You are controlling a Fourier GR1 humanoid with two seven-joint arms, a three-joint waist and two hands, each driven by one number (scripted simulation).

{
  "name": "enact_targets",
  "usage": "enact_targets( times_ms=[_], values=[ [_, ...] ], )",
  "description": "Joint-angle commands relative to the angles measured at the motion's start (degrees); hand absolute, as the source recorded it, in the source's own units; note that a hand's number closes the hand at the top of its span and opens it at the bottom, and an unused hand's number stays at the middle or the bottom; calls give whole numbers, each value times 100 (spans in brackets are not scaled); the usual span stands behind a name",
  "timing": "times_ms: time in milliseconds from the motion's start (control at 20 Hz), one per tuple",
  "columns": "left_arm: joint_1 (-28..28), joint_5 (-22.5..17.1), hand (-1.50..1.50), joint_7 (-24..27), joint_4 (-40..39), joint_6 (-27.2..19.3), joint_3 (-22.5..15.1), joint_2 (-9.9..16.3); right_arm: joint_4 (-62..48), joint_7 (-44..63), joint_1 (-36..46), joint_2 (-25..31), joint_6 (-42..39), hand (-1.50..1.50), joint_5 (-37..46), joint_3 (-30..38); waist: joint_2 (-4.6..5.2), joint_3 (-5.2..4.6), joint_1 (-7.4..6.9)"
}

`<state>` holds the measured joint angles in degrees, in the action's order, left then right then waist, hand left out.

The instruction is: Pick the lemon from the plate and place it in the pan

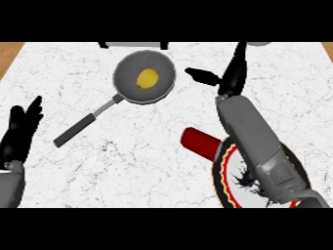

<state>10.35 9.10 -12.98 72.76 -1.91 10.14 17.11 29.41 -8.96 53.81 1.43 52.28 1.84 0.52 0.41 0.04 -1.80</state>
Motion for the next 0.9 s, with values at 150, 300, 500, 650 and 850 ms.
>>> enact_targets(
  times_ms=[150,300,500,650,850],
  values=[
    [-394,-163,0,73,188,178,294,251,1595,255,-1481,397,-926,-150,33,-459,-107,-7,294],
    [-325,-277,0,4,159,216,480,356,2461,755,-2010,908,-1306,-150,96,-658,-99,-9,312],
    [-274,-109,0,-156,294,122,203,100,3697,1171,-2887,1526,-1727,-150,96,-736,-83,-8,306],
    [-36,-139,0,-315,206,146,296,195,4933,1596,-3749,1532,-1633,-150,311,-1095,-80,-9,320],
    [-165,22,0,-47,134,17,229,41,5591,1488,-4329,1965,-2173,-150,50,-623,-53,-6,243]
  ],
)
